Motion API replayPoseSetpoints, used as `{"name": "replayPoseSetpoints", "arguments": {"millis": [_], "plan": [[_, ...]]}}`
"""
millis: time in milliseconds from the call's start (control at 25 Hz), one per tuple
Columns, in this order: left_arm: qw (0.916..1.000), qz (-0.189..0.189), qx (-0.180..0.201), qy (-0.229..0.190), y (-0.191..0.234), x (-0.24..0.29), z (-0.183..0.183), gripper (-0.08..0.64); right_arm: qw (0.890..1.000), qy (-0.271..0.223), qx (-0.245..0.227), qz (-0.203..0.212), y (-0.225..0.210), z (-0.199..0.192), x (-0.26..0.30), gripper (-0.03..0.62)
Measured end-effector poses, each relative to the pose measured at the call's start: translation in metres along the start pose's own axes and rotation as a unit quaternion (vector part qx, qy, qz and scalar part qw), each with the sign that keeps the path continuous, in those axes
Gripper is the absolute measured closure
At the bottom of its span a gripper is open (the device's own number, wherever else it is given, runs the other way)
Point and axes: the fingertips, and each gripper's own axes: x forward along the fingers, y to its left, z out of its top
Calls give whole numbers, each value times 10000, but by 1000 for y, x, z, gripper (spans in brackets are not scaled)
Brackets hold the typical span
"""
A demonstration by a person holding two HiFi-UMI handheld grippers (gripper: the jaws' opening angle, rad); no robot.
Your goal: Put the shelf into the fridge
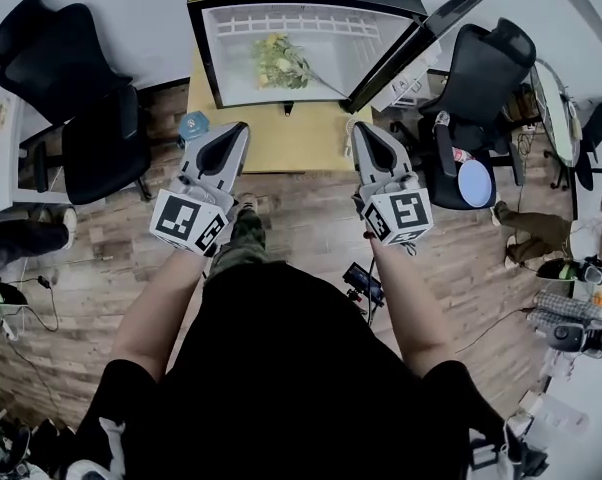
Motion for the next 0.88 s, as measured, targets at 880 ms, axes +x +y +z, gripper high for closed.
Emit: {"name": "replayPoseSetpoints", "arguments": {"millis": [880], "plan": [[9989,286,359,-107,-90,-80,20,541,9978,-512,-427,-65,56,9,-106,578]]}}
